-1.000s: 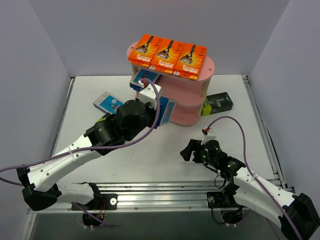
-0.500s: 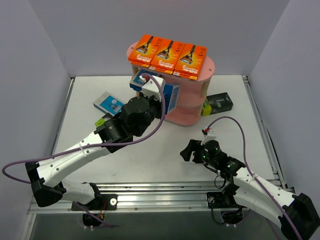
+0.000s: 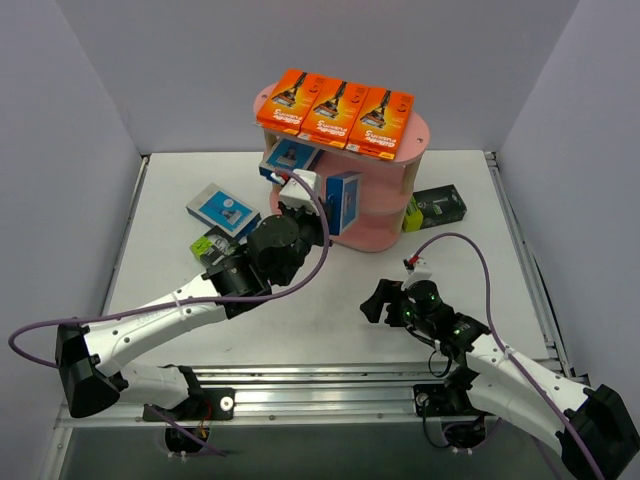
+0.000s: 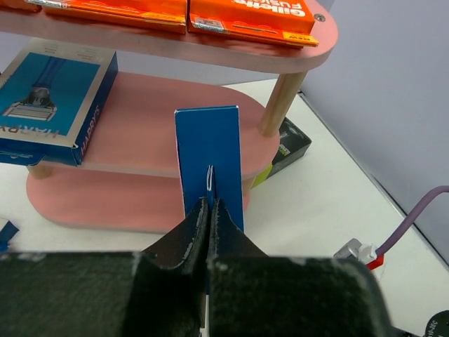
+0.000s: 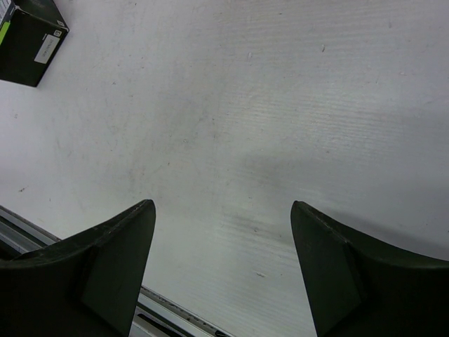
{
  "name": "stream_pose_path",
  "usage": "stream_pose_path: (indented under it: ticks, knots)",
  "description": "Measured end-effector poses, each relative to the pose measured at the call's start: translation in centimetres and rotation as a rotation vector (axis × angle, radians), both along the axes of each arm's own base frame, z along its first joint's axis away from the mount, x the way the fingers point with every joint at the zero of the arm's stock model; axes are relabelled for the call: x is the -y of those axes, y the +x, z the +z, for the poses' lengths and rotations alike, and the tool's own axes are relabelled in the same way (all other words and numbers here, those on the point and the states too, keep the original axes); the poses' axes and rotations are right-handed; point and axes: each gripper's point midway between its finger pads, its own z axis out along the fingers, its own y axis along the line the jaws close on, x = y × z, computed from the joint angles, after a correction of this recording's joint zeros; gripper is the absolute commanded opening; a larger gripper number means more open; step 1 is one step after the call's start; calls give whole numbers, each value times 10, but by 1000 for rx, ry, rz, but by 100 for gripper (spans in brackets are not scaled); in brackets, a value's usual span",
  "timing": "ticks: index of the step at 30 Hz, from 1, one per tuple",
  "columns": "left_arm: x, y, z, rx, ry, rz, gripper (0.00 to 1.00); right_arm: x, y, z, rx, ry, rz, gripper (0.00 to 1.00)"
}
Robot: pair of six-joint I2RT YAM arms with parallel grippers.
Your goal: Place and organize the shaving razors onto the shelf
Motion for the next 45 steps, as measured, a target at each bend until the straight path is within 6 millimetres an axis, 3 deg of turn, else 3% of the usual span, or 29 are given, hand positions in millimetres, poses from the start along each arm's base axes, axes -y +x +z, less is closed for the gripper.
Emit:
stream_pose_path:
  ticks: [12, 23, 31, 35, 41, 45]
  knots:
    - [-22, 3, -5, -7, -176, 102, 2, 0, 0, 0, 0, 0, 0, 74]
    - [-61, 21, -16, -133, -470, 243, 2, 0, 0, 0, 2, 1, 0, 74]
    - [-76, 33, -23, -224, -684, 274, 2, -1, 1, 1, 4, 3, 0, 74]
    - [-81, 35, -39, -278, -745, 286, 2, -1, 1, 1, 4, 3, 0, 74]
    - [-81, 31, -89, -406, -732, 316, 2, -1, 1, 1, 4, 3, 0, 74]
    - [-81, 30, -97, -442, -751, 327, 2, -1, 1, 1, 4, 3, 0, 74]
